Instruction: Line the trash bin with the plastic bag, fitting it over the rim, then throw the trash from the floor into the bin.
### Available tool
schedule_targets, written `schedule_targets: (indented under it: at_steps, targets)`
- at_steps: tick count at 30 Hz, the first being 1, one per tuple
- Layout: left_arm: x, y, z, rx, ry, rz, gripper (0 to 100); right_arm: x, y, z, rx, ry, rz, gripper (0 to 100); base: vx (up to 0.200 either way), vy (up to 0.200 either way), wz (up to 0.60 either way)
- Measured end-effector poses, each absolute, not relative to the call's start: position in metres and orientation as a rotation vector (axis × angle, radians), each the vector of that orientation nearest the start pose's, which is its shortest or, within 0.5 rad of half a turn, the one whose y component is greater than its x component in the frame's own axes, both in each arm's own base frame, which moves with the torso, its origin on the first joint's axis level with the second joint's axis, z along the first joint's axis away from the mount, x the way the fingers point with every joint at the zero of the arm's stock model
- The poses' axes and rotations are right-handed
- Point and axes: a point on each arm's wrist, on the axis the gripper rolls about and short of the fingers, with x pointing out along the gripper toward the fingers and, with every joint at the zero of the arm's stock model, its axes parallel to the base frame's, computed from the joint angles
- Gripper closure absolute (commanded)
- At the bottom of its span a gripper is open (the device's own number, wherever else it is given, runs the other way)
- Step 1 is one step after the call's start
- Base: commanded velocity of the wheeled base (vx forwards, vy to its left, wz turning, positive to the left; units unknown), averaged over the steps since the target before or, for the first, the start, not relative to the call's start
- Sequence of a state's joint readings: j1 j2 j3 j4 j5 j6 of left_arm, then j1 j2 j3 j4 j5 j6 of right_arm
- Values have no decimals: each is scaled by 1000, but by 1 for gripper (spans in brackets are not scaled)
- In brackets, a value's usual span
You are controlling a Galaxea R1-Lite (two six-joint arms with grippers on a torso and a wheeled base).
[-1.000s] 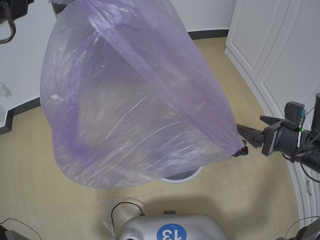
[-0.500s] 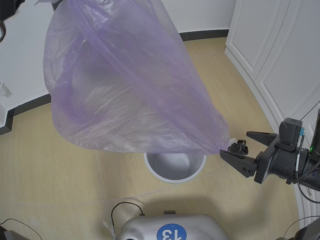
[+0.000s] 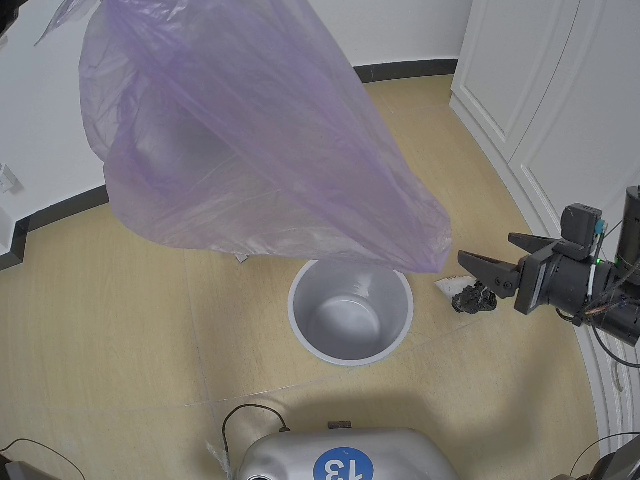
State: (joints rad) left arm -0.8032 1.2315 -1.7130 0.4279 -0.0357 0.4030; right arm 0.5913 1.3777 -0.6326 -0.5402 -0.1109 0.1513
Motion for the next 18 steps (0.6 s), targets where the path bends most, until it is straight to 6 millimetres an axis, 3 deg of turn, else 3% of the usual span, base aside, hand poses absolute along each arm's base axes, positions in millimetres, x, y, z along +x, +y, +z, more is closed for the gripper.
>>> schedule_targets:
  at_steps: [12, 18]
  targets:
    - [82, -90, 438, 351, -240, -838, 100, 239, 152, 208, 287, 220, 468, 0, 0, 0, 0]
    - [82, -91, 438, 349, -246, -842, 100, 248, 160, 198, 407, 315, 573, 0, 0, 0, 0]
